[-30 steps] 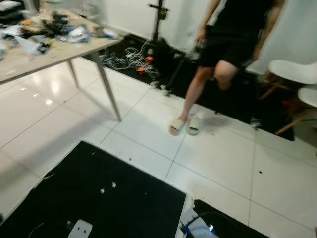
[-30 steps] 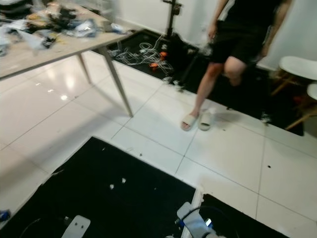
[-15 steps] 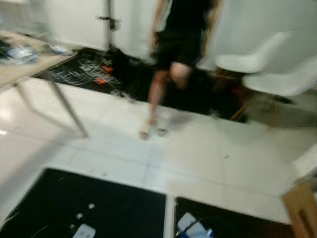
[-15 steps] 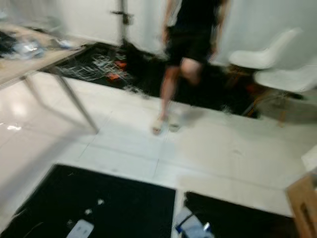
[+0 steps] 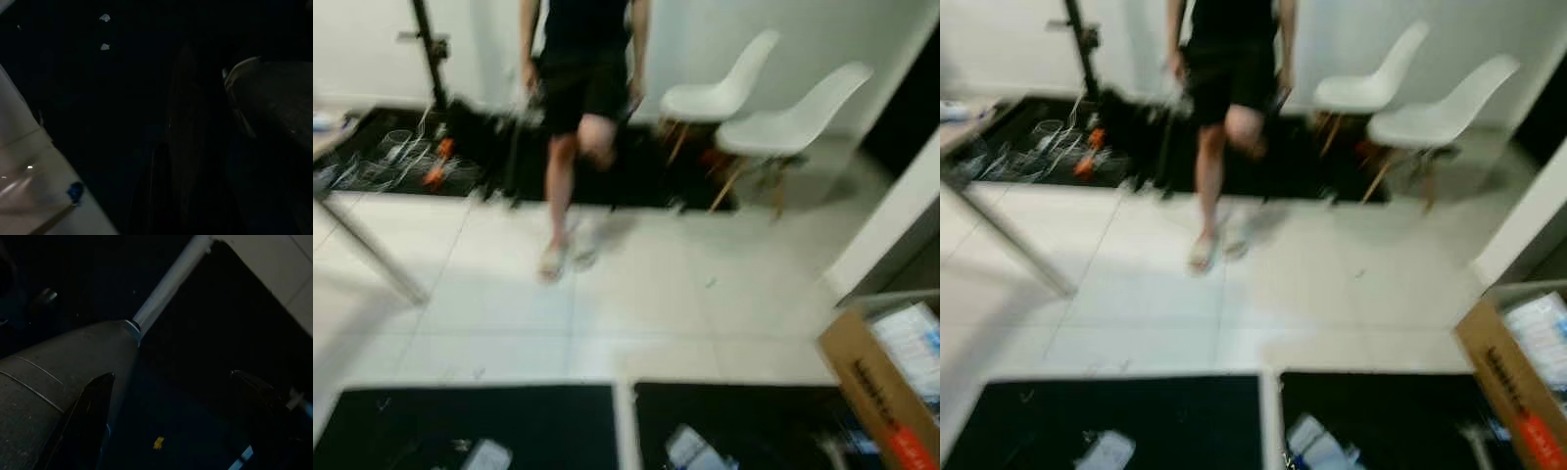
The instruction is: Picking trash to rubbish bin
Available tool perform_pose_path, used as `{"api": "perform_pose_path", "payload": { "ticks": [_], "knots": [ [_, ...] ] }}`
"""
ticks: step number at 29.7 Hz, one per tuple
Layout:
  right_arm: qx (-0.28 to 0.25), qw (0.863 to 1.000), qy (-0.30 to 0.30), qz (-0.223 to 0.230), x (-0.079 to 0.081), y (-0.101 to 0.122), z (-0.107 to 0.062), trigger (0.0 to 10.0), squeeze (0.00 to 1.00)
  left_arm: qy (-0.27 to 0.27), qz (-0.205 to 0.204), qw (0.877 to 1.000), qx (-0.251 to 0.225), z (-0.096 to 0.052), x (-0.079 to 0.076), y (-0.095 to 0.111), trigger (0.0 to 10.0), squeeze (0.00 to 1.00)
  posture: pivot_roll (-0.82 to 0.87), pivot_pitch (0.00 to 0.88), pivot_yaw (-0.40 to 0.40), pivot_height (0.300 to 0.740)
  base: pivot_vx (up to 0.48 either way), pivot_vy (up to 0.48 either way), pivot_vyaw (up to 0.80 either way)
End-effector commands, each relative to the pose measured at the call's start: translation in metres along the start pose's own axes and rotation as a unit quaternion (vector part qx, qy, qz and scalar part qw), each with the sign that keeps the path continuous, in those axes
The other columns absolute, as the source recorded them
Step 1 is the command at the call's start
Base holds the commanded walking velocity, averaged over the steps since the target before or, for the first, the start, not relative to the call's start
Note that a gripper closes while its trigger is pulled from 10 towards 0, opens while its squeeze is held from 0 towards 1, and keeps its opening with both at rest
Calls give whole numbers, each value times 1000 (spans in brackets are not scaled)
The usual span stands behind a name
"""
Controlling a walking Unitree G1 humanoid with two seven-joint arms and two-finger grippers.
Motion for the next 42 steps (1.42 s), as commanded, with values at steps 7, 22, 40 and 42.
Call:
{"api": "perform_pose_path", "payload": {
  "ticks": [7, 22, 40, 42],
  "knots": [
    [43, 999, 24, -6, 14, -28, 0, 10000, 0, -11, 1, 1000, 1, 1, -8, 3, 10000, 0, 59, 0, -37, 740, 0, 0, -750],
    [38, 999, 22, -10, 12, -23, 0, 10000, 0, -7, 3, 1000, 0, 1, -8, 5, 10000, 0, 57, 0, -47, 740, 0, 0, -750],
    [32, 999, 21, -8, 13, -15, 1, 10000, 0, -3, 8, 1000, 2, 1, -6, 5, 10000, 0, 53, 0, -52, 740, 0, 0, -750],
    [32, 999, 20, -7, 12, -15, 1, 10000, 0, -3, 8, 1000, 2, 1, -6, 5, 10000, 0, 53, 0, -52, 740, 0, 0, -756]
  ]
}}
Point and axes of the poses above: a point about 5 cm out from each wrist's last joint towards the gripper, its own z axis pointing out of the wrist towards the gripper, its own y axis along the axis of the wrist's last joint, x = y × z, the point moved 4 cm from there along z, pointing out of the wrist towards the gripper, and after that the axes turned 5 degrees about z, right-handed, at the moved point
